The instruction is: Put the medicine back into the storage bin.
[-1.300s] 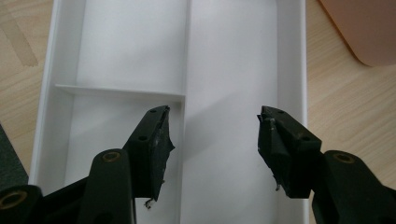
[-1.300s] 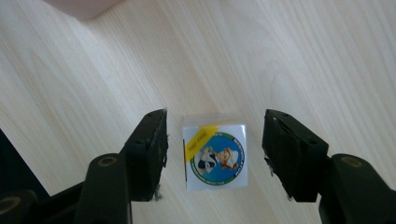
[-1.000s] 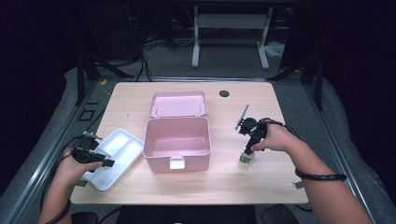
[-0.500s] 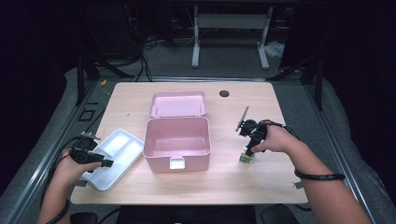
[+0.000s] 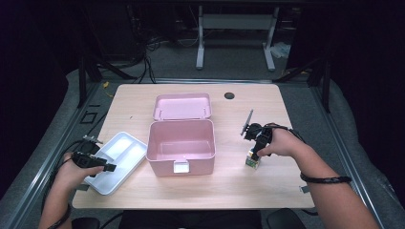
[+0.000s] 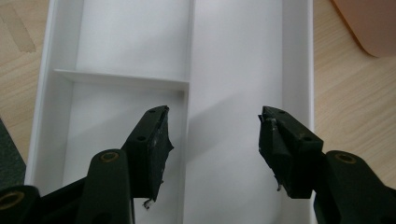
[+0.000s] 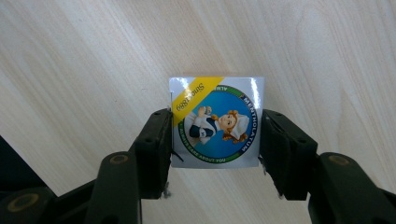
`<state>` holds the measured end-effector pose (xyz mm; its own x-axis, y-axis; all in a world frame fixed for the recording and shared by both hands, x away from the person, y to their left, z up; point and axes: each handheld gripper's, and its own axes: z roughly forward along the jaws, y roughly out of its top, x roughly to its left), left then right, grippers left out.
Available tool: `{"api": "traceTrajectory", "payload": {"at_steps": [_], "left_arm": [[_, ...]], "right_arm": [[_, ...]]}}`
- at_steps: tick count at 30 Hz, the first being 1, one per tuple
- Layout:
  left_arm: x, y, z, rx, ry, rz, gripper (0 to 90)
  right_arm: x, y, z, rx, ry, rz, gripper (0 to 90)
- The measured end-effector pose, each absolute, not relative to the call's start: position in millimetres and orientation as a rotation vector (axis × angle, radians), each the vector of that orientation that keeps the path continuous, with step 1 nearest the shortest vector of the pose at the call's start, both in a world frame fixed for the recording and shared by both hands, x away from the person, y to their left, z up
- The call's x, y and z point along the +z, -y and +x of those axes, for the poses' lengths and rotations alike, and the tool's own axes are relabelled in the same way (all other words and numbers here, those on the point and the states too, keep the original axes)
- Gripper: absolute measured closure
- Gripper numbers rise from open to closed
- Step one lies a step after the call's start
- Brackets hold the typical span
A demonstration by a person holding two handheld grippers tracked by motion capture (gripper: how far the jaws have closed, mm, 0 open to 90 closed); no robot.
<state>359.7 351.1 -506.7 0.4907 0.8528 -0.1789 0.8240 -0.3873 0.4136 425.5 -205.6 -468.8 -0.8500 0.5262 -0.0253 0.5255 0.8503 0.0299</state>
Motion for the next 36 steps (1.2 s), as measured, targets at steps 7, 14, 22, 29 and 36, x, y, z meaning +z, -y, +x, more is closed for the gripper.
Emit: {"api": "traceTrajectory", "payload": {"at_steps": [7, 14, 22, 29, 36], "left_arm": [[-506, -352, 359, 0.089, -1.39, 2.286, 43.1], [-506, -353, 359, 0.085, -1.386, 2.285, 43.1], [-504, -356, 358, 0.087, -1.379, 2.272, 43.1], [-504, -356, 359, 0.087, -1.375, 2.263, 42.6], [-503, -357, 359, 0.088, -1.373, 2.262, 42.5]], "right_arm": [[-446, 198, 426, 0.021, -2.99, 0.793, 46.5], [-402, 172, 427, 0.09, -2.977, 0.693, 46.6], [-336, 119, 428, 0.164, -2.977, 0.514, 46.6], [-316, 78, 427, 0.225, -2.988, 0.393, 46.6], [-330, 45, 429, 0.253, -3.024, 0.32, 46.6]]}}
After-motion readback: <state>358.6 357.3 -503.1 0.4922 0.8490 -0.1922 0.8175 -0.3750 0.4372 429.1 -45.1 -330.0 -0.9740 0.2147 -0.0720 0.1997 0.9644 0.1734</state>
